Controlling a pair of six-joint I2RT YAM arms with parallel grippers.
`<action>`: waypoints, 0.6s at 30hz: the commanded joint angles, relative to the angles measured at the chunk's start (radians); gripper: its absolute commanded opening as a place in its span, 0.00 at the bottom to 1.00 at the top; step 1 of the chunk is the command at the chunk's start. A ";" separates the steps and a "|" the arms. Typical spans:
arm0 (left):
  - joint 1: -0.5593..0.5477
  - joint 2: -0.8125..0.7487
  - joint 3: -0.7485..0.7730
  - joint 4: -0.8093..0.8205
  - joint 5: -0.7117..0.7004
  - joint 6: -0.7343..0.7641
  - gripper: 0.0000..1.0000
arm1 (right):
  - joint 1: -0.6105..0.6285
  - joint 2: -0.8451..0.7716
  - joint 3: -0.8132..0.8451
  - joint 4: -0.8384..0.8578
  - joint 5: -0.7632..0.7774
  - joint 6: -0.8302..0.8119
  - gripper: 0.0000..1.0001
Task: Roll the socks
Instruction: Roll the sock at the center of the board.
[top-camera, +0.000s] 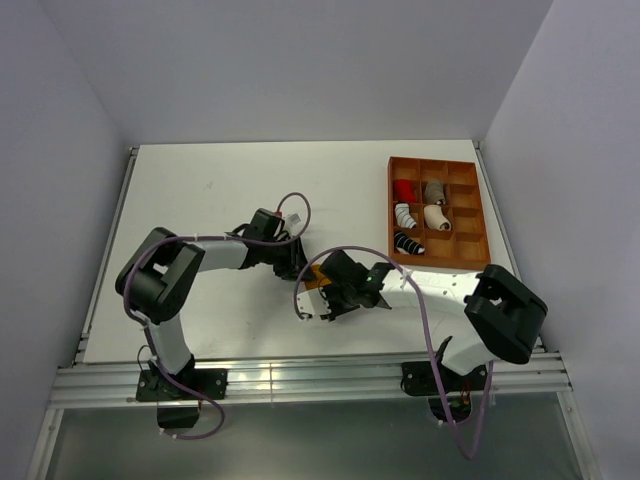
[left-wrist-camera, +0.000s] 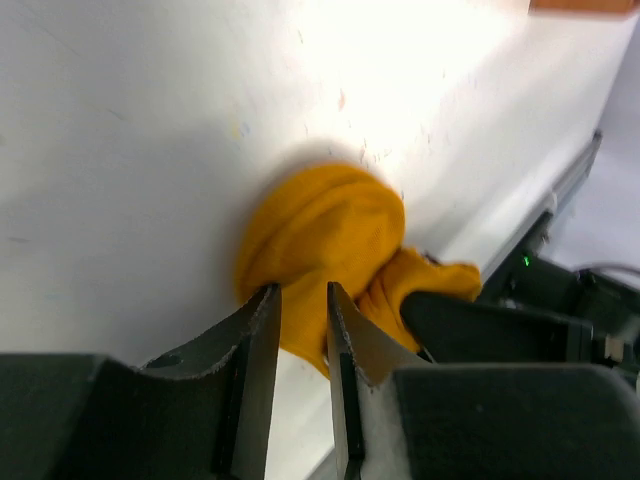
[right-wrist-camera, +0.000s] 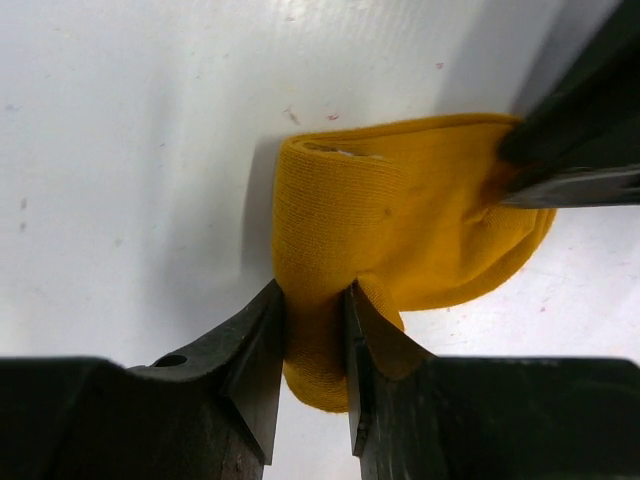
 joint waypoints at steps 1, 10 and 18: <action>0.029 -0.080 -0.009 0.066 -0.122 0.026 0.31 | 0.003 0.035 0.050 -0.219 -0.040 0.017 0.22; 0.070 -0.122 -0.015 0.140 -0.137 -0.027 0.21 | 0.002 0.055 0.065 -0.257 -0.021 0.027 0.22; 0.196 -0.353 -0.055 0.130 -0.224 -0.077 0.09 | 0.011 0.204 0.250 -0.463 -0.078 0.014 0.21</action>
